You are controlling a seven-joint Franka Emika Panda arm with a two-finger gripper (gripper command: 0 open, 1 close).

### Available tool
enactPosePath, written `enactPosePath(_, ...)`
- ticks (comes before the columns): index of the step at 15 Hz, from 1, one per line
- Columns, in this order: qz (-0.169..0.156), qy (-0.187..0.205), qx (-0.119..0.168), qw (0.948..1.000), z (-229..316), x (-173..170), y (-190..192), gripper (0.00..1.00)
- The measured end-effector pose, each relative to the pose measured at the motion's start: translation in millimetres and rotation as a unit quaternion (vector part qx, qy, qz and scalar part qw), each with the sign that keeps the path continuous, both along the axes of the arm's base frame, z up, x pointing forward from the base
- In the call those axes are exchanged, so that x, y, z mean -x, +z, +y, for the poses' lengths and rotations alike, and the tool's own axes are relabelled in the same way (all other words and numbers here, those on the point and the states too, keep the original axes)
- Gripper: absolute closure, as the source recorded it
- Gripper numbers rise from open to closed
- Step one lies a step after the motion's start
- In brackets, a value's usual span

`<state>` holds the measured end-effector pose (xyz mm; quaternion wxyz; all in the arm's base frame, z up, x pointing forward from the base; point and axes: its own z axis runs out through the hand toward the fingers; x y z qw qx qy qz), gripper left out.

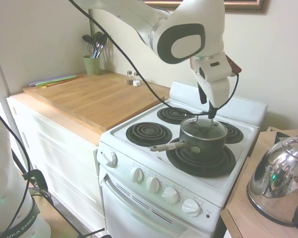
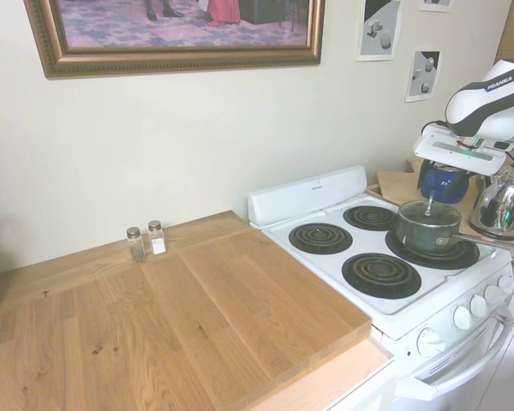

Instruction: Uncover the lid of the pot

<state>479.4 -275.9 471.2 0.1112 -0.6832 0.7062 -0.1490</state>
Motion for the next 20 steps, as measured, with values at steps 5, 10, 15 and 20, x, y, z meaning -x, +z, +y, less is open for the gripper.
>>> enactPosePath(5,0.017,0.015,-0.012,0.9997,0,-12,-5,1.0)
enactPosePath(10,0.026,0.025,-0.023,0.9991,0,-13,-14,1.0)
enactPosePath(15,0.023,0.031,-0.029,0.9989,0,-13,-16,1.0)
enactPosePath(20,0.014,0.035,-0.027,0.999,1,-3,-13,1.0)
